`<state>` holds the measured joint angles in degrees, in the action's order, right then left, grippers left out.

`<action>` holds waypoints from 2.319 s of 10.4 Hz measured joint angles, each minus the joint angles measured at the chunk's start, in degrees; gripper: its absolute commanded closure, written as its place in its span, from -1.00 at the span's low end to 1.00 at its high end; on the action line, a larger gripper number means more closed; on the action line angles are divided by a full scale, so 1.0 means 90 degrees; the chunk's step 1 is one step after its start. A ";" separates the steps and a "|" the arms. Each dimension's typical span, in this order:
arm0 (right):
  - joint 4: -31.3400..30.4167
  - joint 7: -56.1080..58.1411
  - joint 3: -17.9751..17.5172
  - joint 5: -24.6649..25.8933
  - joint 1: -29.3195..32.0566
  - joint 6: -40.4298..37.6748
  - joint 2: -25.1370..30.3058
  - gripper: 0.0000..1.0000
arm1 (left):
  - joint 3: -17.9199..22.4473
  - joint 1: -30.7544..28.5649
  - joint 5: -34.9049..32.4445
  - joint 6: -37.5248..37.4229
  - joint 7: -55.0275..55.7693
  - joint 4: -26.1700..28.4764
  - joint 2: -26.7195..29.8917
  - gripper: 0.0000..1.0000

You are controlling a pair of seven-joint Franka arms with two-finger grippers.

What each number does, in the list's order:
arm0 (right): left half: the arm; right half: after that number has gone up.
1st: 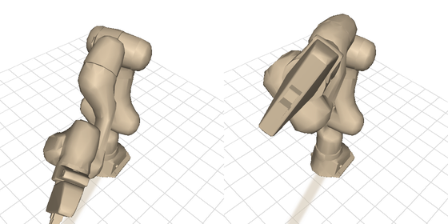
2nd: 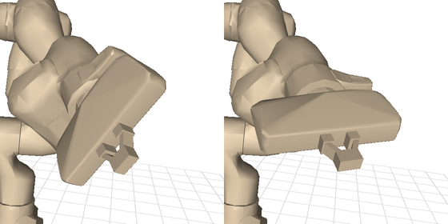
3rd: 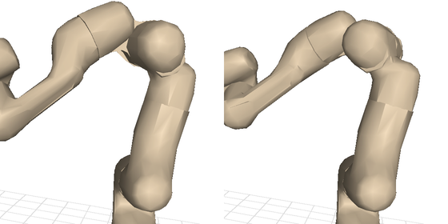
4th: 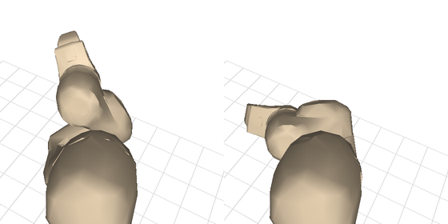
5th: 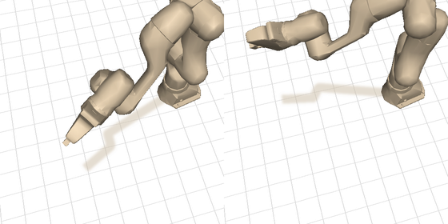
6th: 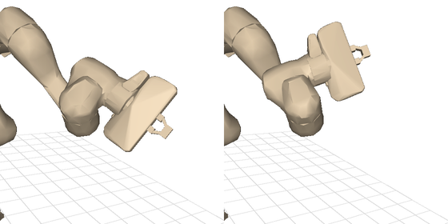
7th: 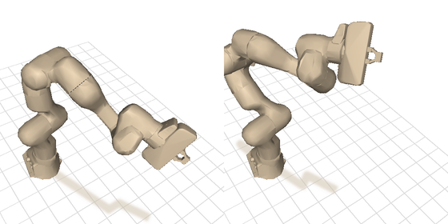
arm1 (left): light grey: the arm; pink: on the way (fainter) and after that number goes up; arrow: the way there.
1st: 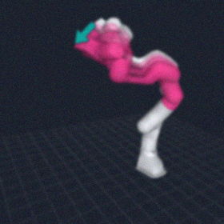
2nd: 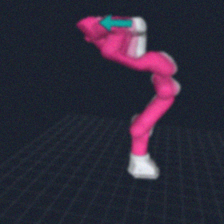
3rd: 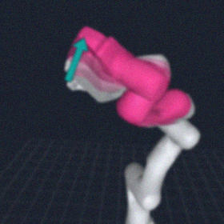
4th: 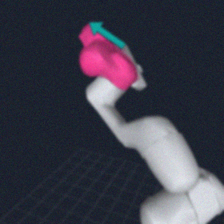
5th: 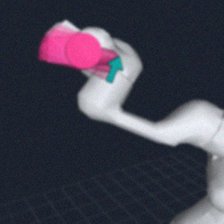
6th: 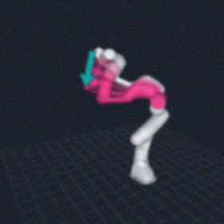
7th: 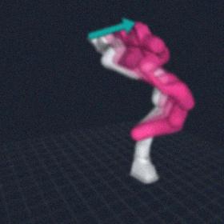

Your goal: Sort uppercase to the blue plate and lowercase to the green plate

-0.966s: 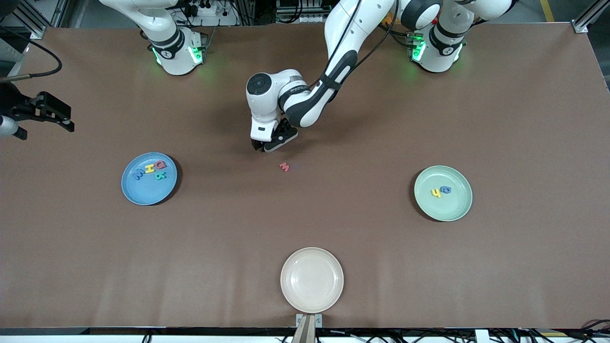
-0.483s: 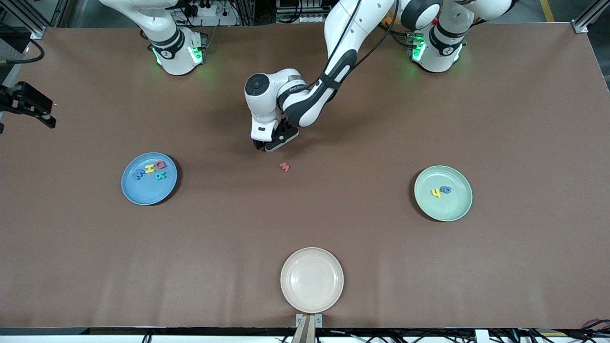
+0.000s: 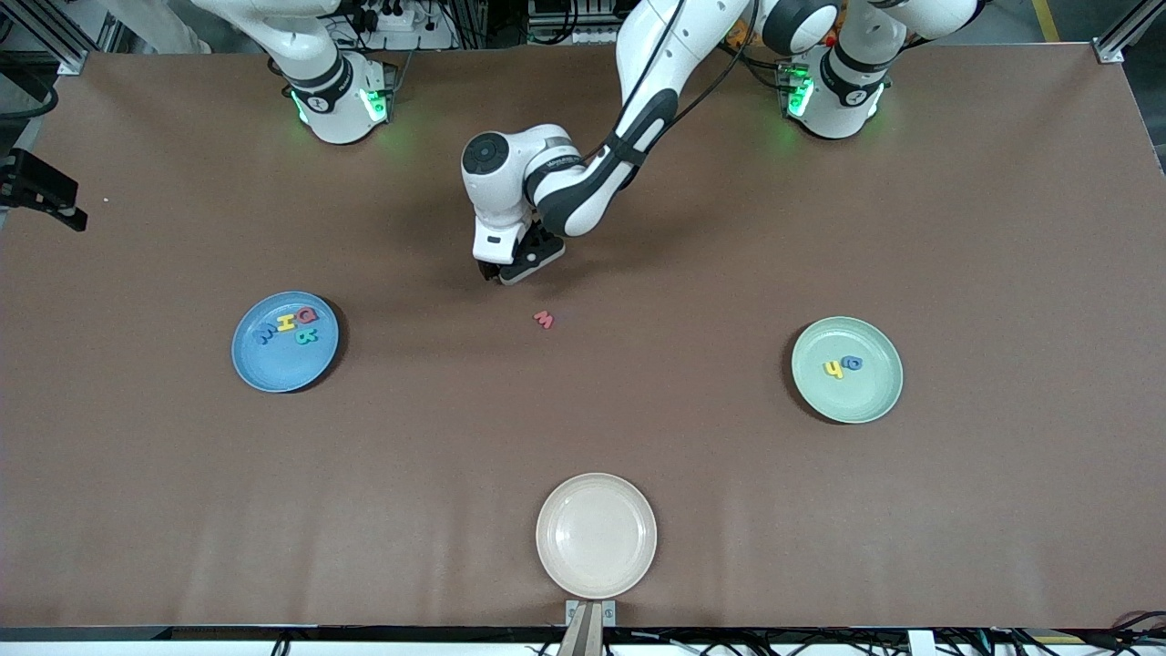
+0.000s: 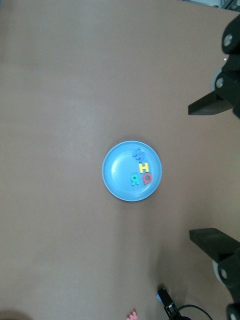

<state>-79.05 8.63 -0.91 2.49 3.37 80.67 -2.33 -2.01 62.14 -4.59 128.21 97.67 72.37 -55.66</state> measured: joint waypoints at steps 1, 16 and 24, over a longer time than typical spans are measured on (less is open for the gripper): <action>-0.0001 -0.0038 0.0001 -0.0050 0.0001 -0.0188 -0.0010 -1.00 | 0.0004 0.0064 0.0000 -0.0003 0.0000 0.0000 -0.0004 -1.00; -0.0021 -0.0630 -0.0045 -0.0125 -0.0043 -0.0070 -0.0163 -1.00 | 0.0255 0.0130 0.0000 -0.0007 -0.0084 -0.0036 -0.0033 0.73; -0.0021 -0.0630 -0.0049 -0.0130 -0.0044 -0.0243 -0.0149 -1.00 | 0.0256 0.0132 0.0000 -0.0101 -0.0091 -0.0130 0.0001 1.00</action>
<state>-79.23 2.96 -1.35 1.32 2.97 78.49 -3.68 0.30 63.32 -4.58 127.30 96.85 71.20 -55.65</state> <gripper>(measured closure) 0.000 0.727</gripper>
